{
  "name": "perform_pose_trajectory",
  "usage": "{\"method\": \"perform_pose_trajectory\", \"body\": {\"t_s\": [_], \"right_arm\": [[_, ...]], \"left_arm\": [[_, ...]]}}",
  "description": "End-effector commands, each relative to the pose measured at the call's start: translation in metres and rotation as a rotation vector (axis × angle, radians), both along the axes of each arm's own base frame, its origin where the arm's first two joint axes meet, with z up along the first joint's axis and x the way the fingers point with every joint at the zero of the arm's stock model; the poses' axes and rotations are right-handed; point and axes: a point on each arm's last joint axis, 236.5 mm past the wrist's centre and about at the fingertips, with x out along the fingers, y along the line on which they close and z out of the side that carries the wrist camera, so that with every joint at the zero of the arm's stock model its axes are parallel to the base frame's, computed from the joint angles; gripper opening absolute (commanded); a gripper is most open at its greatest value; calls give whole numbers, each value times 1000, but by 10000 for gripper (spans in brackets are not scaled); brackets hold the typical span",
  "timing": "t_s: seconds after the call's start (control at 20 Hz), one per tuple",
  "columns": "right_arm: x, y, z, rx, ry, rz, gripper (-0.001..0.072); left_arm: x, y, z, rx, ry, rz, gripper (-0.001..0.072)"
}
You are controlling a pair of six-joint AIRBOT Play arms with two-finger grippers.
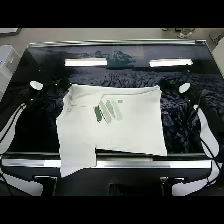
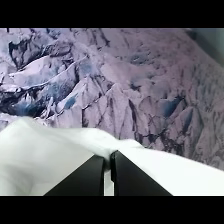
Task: Fold the clothes and pants, and hang the long-sleeved shirts on hangers.
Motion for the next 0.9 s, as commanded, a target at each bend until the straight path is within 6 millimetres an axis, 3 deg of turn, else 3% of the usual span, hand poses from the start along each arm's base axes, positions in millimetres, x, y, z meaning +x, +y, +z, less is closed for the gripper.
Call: {"method": "perform_pose_trajectory", "body": {"t_s": [0.0, 0.1, 0.2, 0.3, 0.4, 0.45, 0.55, 0.7, 0.75, 0.85], "right_arm": [[25, 17, 16, -9, -130, -35, 32], [28, 17, 20, 11, -138, -52, 32], [21, 23, 11, 16, -92, -26, 32], [11, 26, -4, 24, -22, -2, 33], [-4, 23, -4, 52, 68, 27, 33], [-16, 18, -3, 45, 124, 56, 33], [-52, 7, -8, 39, 286, 112, 33], [-111, 12, -31, 46, 542, 191, 34], [-123, 12, -38, 44, 598, 209, 34], [-139, 11, -52, 46, 683, 219, 34]], "left_arm": [[7, 9, -6, 6, -6, 27, 22], [13, 20, 3, 14, -30, 37, 22], [13, 26, 2, 13, -25, 44, 21], [5, 24, -2, -2, 11, 18, 22], [-11, 22, 7, -33, 63, -50, 22], [-25, 22, 16, -32, 85, -125, 22], [-74, 26, 19, -48, 225, -298, 22], [-158, 40, -19, -10, 548, -439, 21], [-177, 46, -32, 16, 624, -452, 21], [-193, 43, -44, -3, 676, -462, 21]]}}
